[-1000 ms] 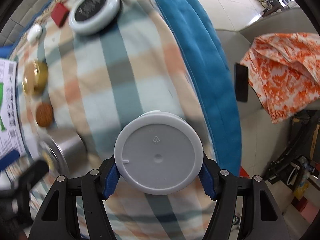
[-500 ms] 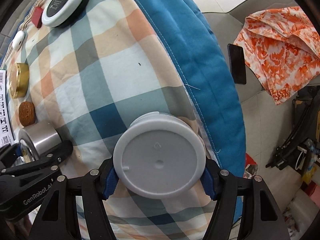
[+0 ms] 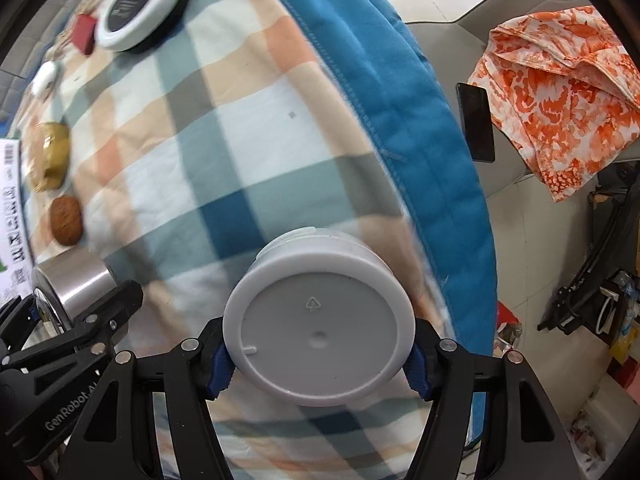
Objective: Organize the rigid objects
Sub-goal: 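Carry the silver tin and white jar into the box with both tools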
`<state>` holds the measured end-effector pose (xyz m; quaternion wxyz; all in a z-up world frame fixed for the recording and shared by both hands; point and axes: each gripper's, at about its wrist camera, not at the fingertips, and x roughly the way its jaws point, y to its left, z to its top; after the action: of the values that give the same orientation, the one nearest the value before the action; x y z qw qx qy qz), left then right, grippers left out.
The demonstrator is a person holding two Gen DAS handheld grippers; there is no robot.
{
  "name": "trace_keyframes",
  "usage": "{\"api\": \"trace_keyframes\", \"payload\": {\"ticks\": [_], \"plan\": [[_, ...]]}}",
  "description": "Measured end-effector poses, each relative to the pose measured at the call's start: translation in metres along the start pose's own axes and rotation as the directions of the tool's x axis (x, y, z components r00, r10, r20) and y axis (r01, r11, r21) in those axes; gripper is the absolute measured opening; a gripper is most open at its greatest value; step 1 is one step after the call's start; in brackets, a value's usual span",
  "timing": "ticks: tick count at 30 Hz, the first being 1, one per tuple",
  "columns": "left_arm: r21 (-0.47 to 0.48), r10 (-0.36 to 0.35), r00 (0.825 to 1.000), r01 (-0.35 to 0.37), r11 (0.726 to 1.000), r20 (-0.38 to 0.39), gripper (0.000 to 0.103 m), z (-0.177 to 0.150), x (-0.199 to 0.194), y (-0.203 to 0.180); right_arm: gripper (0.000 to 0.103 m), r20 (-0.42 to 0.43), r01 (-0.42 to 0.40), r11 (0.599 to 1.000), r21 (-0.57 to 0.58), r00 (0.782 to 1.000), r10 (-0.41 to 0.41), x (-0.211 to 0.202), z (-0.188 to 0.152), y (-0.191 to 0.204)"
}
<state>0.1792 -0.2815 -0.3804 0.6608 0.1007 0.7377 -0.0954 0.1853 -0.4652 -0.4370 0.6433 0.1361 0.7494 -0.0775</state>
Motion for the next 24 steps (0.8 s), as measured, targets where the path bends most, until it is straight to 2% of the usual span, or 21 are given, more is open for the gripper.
{"api": "trace_keyframes", "payload": {"ticks": [5,14,16,17,22,24], "plan": [[-0.025,-0.019,0.998,0.021,0.999,0.059,0.069,-0.028,-0.039,0.023,0.069,0.021,-0.023,0.999,-0.03,0.999,0.024,-0.018,-0.017,0.016],[-0.08,-0.037,0.984,0.051,0.995,0.172,0.069,-0.041,-0.118,0.113,0.069,0.11,-0.003,0.99,-0.141,0.994,0.019,-0.072,-0.039,0.08],[-0.094,-0.039,0.979,0.059,0.994,0.201,0.069,-0.031,-0.126,0.138,0.069,0.132,-0.003,0.987,-0.159,0.991,0.025,-0.084,-0.039,0.096],[-0.1,-0.04,0.975,0.063,0.993,0.218,0.069,-0.016,-0.119,0.142,0.069,0.144,-0.006,0.985,-0.172,0.989,0.031,-0.092,-0.041,0.107],[-0.124,-0.054,0.956,0.093,0.988,0.29,0.069,-0.023,-0.146,0.164,0.069,0.195,-0.01,0.975,-0.221,0.979,0.054,-0.128,-0.048,0.16],[-0.133,-0.063,0.949,0.109,0.985,0.308,0.069,-0.012,-0.144,0.165,0.069,0.213,-0.02,0.97,-0.242,0.974,0.074,-0.142,-0.053,0.187]]}}
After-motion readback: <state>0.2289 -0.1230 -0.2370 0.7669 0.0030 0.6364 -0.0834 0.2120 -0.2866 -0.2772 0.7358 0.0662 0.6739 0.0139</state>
